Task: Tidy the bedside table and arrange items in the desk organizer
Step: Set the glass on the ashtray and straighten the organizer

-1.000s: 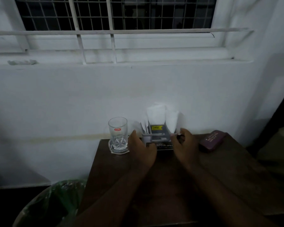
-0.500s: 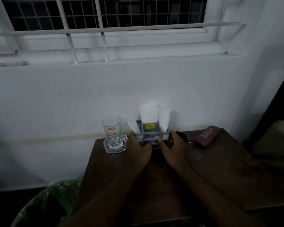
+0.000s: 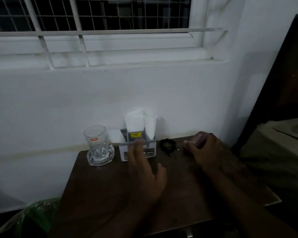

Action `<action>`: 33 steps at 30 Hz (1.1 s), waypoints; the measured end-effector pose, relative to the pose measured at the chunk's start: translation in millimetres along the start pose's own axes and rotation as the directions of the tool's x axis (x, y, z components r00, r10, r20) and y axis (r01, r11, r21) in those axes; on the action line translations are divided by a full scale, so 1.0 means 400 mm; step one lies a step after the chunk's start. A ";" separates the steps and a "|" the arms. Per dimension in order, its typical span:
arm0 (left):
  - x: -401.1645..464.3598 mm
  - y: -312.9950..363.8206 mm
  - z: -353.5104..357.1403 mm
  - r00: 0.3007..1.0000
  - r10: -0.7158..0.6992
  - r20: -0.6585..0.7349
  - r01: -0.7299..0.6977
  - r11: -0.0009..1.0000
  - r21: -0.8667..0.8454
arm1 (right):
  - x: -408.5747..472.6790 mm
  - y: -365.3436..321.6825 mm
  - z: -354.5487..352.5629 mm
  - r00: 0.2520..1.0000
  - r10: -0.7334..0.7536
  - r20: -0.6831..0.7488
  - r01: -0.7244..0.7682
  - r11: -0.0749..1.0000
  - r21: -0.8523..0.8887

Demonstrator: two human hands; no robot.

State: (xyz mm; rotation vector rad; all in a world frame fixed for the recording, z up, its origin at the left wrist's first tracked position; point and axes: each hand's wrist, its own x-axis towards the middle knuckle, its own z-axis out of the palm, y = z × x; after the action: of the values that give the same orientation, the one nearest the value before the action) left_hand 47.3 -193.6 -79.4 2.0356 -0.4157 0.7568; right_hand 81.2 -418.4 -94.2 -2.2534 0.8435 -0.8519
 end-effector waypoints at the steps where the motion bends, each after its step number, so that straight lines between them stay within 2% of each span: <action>1: -0.019 0.029 0.024 0.996 0.073 0.049 -0.071 0.996 -0.052 | -0.002 0.000 0.004 1.000 -0.013 0.028 0.013 1.000 -0.021; 4: -0.031 0.088 0.101 0.967 0.094 0.236 -0.051 0.982 -0.181 | 0.003 0.010 0.015 0.995 -0.036 0.094 0.044 0.995 -0.089; 8: -0.021 0.103 0.181 0.916 0.067 0.395 -0.018 0.992 -0.127 | 0.028 0.040 0.010 0.972 -0.090 0.216 0.111 0.990 -0.086; 11: -0.034 0.088 0.215 0.876 0.094 0.474 -0.050 0.993 -0.105 | 0.032 0.057 -0.004 0.960 -0.129 0.249 0.130 0.991 0.011; 20: -0.028 0.042 0.265 0.808 0.100 0.581 -0.107 0.994 -0.022 | 0.024 0.077 0.008 0.942 -0.229 0.246 0.209 0.972 0.105; 26: -0.027 0.043 0.273 0.773 0.132 0.620 -0.191 0.981 0.030 | 0.019 0.075 0.006 0.941 -0.233 0.246 0.212 0.971 0.111; 30: -0.035 0.043 0.276 0.751 0.154 0.643 -0.296 0.948 0.118 | 0.014 0.073 0.010 0.944 -0.279 0.177 0.283 0.959 0.002; 33: -0.027 0.046 0.283 0.769 0.159 0.618 -0.332 0.927 0.174 | 0.019 0.071 0.022 0.926 -0.350 0.140 0.363 0.928 -0.083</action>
State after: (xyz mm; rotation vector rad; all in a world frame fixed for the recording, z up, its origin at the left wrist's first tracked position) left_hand 69.1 -298.8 -121.1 2.5034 -1.0088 0.3045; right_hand 82.3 -439.4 -116.7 -2.5731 0.4344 -0.8295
